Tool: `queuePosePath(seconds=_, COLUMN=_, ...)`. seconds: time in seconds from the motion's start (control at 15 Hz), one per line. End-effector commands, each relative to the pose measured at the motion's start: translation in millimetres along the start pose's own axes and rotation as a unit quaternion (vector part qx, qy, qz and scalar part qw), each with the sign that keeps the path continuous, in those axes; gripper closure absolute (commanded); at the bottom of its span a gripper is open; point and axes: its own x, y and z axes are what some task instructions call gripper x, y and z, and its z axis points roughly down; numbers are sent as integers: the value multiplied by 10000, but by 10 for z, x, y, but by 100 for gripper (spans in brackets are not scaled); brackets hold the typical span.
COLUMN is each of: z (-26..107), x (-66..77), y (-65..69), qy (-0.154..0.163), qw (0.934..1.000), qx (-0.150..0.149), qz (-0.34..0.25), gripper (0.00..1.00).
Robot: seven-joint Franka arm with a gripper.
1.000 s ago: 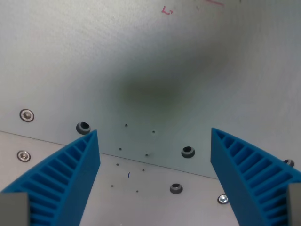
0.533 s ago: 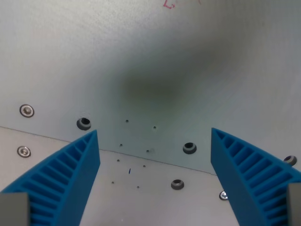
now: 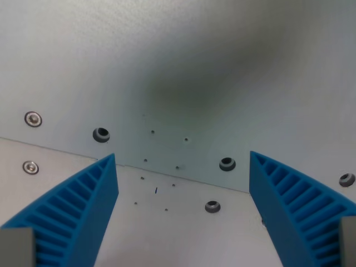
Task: Rotate around base positive y
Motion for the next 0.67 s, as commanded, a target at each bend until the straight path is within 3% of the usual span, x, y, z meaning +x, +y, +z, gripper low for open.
queuePosePath(seconds=0.07, z=-70, x=60, y=17, qy=-872, qw=9958, qx=267, qz=-9, gripper=0)
queuePosePath(seconds=0.67, z=-70, x=60, y=17, qy=-1371, qw=9897, qx=417, qz=-13, gripper=0)
